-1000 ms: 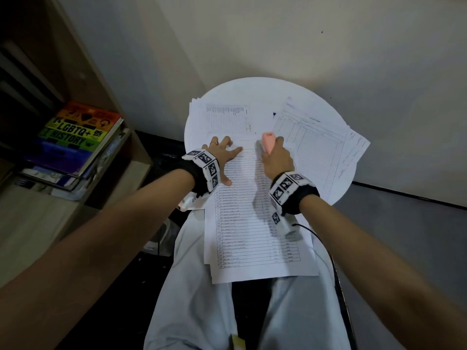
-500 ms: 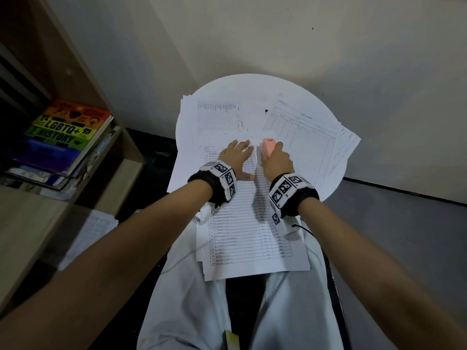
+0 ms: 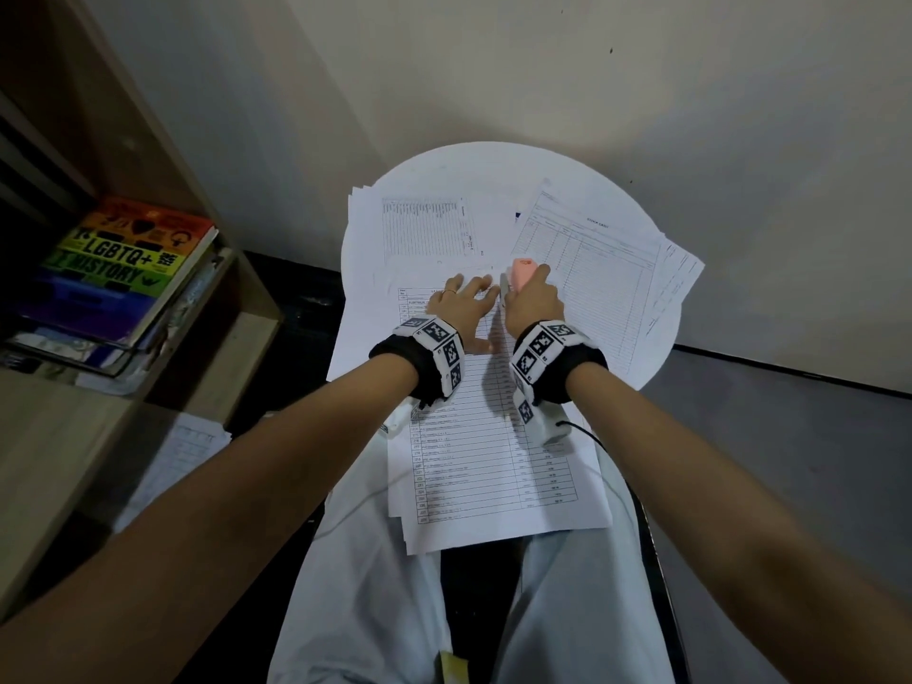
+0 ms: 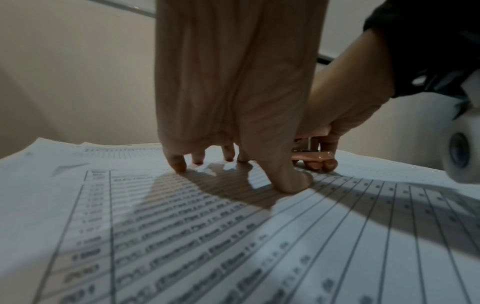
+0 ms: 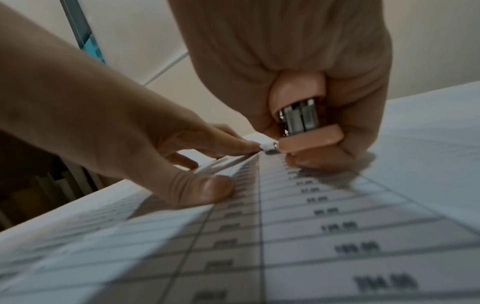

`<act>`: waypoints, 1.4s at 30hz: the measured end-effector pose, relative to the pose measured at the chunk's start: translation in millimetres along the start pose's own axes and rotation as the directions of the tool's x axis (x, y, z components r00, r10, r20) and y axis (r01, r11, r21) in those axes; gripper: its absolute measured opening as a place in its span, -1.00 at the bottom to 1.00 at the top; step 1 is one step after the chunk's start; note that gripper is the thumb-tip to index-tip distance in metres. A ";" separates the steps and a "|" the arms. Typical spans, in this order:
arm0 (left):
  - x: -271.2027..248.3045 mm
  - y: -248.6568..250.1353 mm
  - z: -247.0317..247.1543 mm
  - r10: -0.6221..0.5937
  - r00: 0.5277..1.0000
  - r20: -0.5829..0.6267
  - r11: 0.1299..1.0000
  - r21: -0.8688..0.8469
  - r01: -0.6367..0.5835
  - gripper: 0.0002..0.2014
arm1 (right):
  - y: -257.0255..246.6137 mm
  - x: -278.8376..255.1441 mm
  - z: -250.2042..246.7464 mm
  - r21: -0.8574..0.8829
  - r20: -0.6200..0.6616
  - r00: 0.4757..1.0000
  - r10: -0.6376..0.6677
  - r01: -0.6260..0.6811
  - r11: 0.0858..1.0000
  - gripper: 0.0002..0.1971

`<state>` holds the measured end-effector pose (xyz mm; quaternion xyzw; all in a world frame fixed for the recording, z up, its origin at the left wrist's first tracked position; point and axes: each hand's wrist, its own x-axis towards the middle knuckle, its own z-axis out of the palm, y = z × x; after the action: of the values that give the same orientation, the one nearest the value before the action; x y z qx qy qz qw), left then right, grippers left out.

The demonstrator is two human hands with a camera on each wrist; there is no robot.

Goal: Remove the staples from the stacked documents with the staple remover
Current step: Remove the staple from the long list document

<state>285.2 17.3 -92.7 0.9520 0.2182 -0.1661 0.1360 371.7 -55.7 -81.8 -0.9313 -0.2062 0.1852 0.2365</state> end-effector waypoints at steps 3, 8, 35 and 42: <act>-1.4 0.7 -1.0 -0.003 1.000 0.003 1.000 0.009 0.003 -0.07 | -3.6 -1.8 0.3 -0.019 -0.011 1.000 0.005 -0.005 1.000 -0.53; -2.3 0.6 -2.4 0.001 1.000 0.012 1.000 0.008 -0.001 -0.08 | 6.6 -0.4 2.3 -0.259 -0.032 0.985 -0.170 0.156 0.953 -0.55; 1.4 -6.2 -24.2 0.074 0.996 0.049 0.972 0.219 -0.082 -0.02 | 19.0 19.0 -13.8 -0.194 -0.001 0.940 -0.342 0.335 0.922 -0.57; -2.1 -10.8 -9.1 0.064 0.994 -0.092 0.996 -0.060 -0.070 -0.21 | 14.1 9.6 -12.2 -0.035 -0.031 0.953 -0.301 0.300 0.953 -0.57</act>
<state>280.8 28.9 -85.7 0.9605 0.1970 -0.1116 0.1618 389.5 -67.0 -81.4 -0.8958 -0.3437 0.1272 0.2514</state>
